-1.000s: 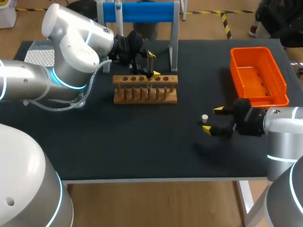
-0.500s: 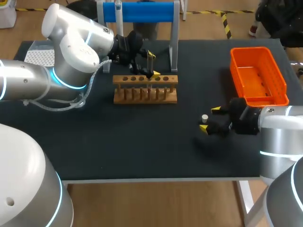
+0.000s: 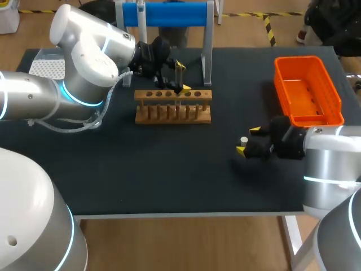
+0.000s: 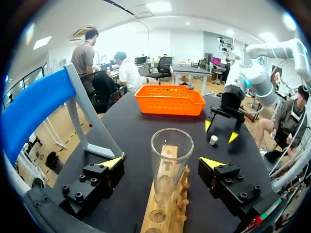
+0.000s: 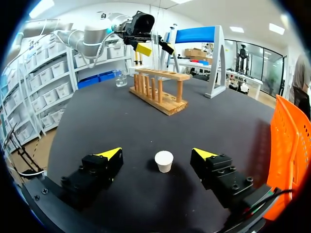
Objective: Invert the test tube, pick up the pipette, mount the tip to pipette, aspirate from beaker and dispense into the tube, eject the tip, return the pipette, and cap with the stopper.
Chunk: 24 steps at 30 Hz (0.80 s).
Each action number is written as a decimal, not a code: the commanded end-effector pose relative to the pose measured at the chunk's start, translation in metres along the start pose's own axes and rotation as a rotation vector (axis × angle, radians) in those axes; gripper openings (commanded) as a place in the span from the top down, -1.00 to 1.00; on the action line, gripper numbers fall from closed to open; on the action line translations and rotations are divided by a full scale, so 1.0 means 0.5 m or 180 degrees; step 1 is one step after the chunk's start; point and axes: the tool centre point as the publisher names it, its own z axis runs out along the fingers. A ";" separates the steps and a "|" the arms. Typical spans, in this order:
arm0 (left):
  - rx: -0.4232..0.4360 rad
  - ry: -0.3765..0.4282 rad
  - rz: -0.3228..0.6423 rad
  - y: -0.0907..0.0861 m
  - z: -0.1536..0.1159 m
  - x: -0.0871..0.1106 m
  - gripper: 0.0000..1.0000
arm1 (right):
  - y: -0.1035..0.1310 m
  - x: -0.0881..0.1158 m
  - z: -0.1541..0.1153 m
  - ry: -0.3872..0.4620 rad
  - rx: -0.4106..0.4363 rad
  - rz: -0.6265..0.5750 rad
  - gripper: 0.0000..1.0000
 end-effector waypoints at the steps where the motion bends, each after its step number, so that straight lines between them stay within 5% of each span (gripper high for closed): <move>1: -0.0008 0.0008 -0.0002 -0.001 0.001 -0.002 -1.00 | -0.001 -0.003 0.010 -0.0018 -0.0010 0.0006 -0.68; 10: -0.0008 0.0008 -0.0002 -0.001 0.001 -0.002 -1.00 | -0.001 -0.008 0.013 -0.0034 -0.0029 0.0029 -0.29; 24: -0.0008 0.0008 -0.0002 -0.001 0.001 -0.002 -1.00 | 0.000 -0.015 0.018 -0.0094 -0.0011 0.0023 -0.09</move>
